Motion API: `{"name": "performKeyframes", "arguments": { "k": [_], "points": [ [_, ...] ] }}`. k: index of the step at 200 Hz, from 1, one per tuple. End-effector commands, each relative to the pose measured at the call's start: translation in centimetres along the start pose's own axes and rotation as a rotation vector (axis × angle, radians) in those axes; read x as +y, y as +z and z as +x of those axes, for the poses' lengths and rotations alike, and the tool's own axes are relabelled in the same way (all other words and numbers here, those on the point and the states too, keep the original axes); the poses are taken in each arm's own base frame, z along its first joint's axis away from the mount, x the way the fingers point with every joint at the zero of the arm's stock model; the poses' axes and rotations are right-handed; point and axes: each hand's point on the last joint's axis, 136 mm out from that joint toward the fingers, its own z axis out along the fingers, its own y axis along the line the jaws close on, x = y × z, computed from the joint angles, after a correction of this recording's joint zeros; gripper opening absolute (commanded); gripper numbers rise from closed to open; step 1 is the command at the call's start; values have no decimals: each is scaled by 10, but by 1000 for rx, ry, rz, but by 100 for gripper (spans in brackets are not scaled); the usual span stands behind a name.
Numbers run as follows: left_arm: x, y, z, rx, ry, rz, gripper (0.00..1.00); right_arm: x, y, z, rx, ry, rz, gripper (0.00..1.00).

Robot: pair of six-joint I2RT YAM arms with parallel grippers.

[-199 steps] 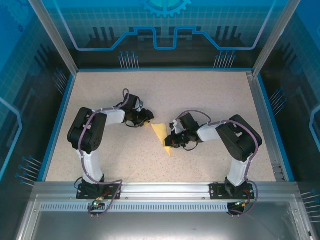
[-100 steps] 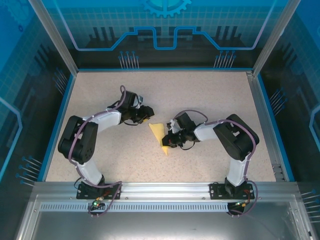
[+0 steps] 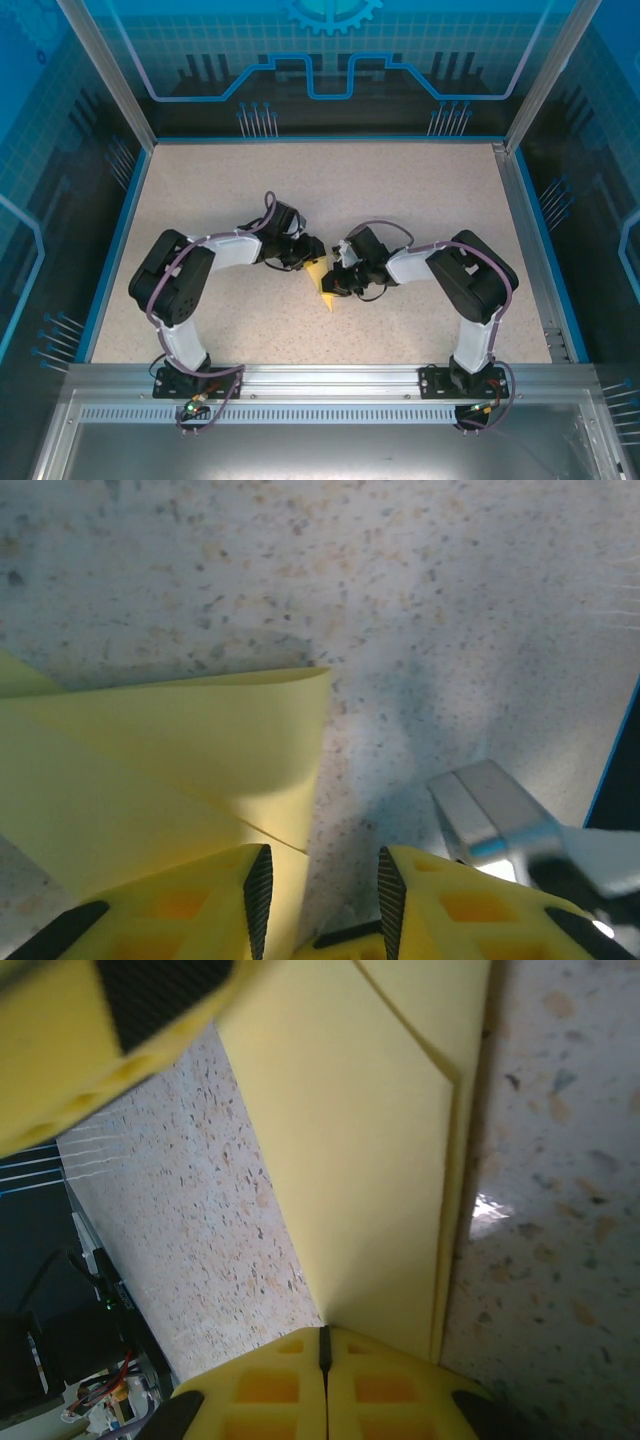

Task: Fold a paper plane with a square sheet of paper (pick it up from the middle)
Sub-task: Fold the wing for the fifth time at the center of the table.

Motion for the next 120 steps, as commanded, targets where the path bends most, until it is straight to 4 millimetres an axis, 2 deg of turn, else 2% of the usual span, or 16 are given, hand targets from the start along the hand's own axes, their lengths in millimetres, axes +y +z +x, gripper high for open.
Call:
{"name": "performKeyframes", "arguments": {
  "k": [1, 34, 59, 120],
  "points": [
    [14, 12, 7, 30, -32, -29, 36, -13, 1, 15, 25, 22, 38, 6],
    [35, 22, 11, 40, -71, -84, 35, -9, -3, 25, 39, -3, 21, 8],
    [45, 26, 14, 45, -90, -108, 35, -10, -7, 43, 81, -27, 43, 8],
    [46, 26, 13, 44, -88, -116, 35, -29, -17, 84, 159, -9, 91, 8]
  ]
}}
